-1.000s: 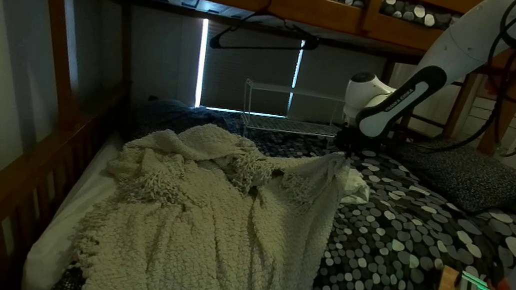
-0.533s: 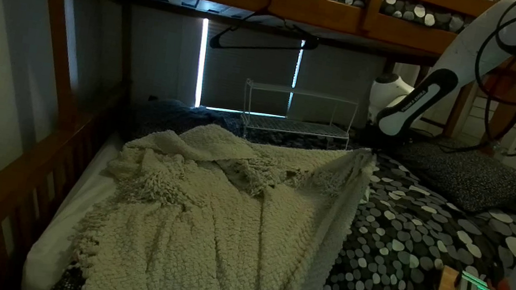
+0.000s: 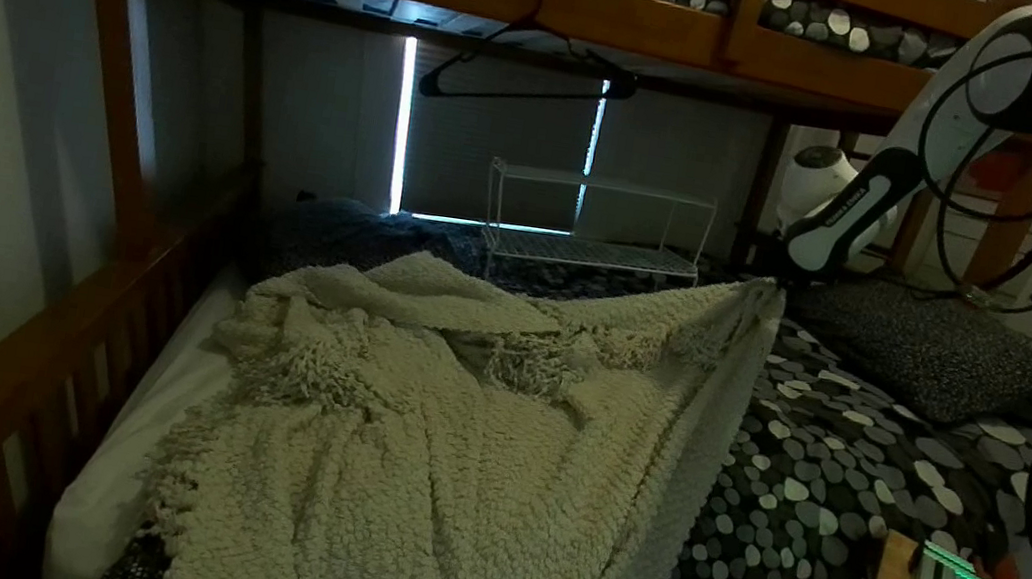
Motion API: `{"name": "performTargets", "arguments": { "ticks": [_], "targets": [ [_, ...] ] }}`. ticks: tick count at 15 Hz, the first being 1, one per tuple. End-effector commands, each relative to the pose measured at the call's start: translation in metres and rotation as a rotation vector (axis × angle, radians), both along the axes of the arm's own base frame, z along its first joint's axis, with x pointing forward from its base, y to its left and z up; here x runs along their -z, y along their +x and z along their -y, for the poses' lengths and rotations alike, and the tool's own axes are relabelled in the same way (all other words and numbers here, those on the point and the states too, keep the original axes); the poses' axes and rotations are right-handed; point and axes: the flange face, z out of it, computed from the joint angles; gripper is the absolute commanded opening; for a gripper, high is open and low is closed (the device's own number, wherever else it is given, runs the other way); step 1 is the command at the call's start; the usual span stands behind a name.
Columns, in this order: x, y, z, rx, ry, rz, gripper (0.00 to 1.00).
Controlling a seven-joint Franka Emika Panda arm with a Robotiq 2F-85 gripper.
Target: Spread the fleece out on the bed
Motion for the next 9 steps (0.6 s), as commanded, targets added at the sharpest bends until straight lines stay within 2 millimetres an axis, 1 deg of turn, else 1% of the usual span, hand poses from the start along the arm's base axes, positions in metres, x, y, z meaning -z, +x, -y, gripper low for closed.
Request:
{"name": "performTargets", "arguments": {
  "ticks": [1, 4, 9],
  "targets": [
    [0.003, -0.023, 0.042, 0.07, -0.038, 0.037, 0.01],
    [0.012, -0.053, 0.064, 0.142, -0.03, 0.057, 0.01],
    [0.025, -0.099, 0.096, 0.259, -0.029, 0.064, 0.01]
  ]
}}
